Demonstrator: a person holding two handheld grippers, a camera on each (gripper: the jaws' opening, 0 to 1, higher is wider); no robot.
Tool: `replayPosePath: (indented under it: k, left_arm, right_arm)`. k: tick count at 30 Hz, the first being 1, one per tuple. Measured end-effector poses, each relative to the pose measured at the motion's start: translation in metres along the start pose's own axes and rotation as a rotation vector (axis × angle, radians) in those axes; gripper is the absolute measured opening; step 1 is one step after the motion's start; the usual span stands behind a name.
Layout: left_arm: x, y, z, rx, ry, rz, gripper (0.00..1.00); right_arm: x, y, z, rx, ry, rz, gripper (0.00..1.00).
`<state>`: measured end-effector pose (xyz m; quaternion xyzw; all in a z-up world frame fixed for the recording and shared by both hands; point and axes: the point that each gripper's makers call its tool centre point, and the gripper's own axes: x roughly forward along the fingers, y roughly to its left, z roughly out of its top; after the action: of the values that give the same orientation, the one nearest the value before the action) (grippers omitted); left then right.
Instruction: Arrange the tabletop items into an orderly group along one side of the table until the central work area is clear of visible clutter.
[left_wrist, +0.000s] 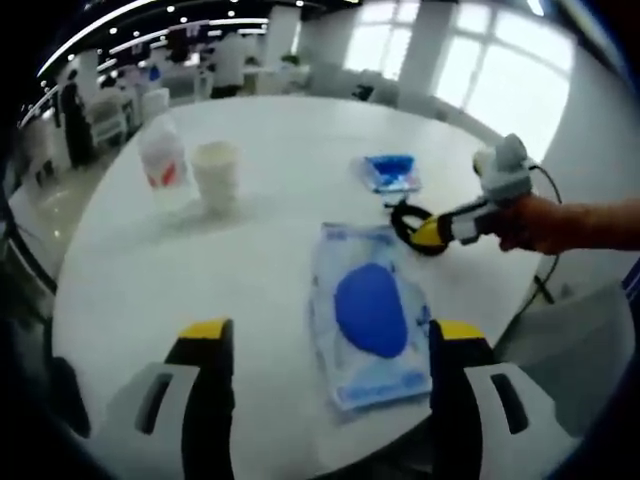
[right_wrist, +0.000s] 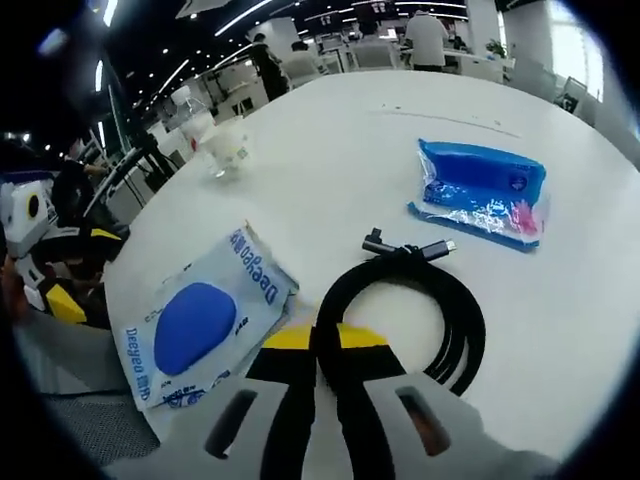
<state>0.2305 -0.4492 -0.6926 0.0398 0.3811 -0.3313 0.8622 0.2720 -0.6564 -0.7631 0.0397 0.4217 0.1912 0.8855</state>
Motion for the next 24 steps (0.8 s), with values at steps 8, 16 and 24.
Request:
replayPosePath:
  k: [8, 16, 24]
  left_arm:
    - [0.000, 0.000, 0.000, 0.006, 0.000, 0.001, 0.77]
    - [0.000, -0.001, 0.001, -0.003, -0.006, -0.001, 0.77]
    - [0.001, 0.000, -0.001, -0.008, -0.001, -0.003, 0.77]
  right_arm:
    - [0.000, 0.001, 0.000, -0.004, -0.009, 0.011, 0.05]
    - [-0.005, -0.001, 0.004, 0.070, -0.025, 0.027, 0.50]
    - [-0.013, 0.004, 0.010, 0.041, -0.050, 0.038, 0.54]
